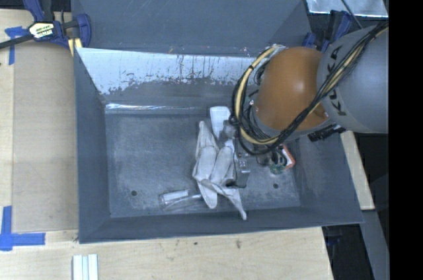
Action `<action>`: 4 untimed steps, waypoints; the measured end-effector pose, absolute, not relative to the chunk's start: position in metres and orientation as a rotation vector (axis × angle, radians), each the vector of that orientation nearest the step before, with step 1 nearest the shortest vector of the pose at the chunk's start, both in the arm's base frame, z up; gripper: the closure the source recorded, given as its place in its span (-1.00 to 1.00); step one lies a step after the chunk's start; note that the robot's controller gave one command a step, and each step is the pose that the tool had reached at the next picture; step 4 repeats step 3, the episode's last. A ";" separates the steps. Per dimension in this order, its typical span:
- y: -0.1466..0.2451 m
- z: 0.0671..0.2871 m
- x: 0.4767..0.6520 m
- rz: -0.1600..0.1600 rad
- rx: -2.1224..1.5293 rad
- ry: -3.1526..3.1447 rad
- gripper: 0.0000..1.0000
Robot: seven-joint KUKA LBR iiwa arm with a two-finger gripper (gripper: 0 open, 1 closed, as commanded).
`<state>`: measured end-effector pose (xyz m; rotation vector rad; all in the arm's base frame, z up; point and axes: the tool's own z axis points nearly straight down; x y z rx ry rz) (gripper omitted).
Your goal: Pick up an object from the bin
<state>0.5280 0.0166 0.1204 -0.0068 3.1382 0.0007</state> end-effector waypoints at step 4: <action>0.018 0.217 0.517 0.000 0.155 3.134 1.00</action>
Offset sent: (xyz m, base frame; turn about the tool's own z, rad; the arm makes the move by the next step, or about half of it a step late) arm 0.0000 0.0000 0.0000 0.0000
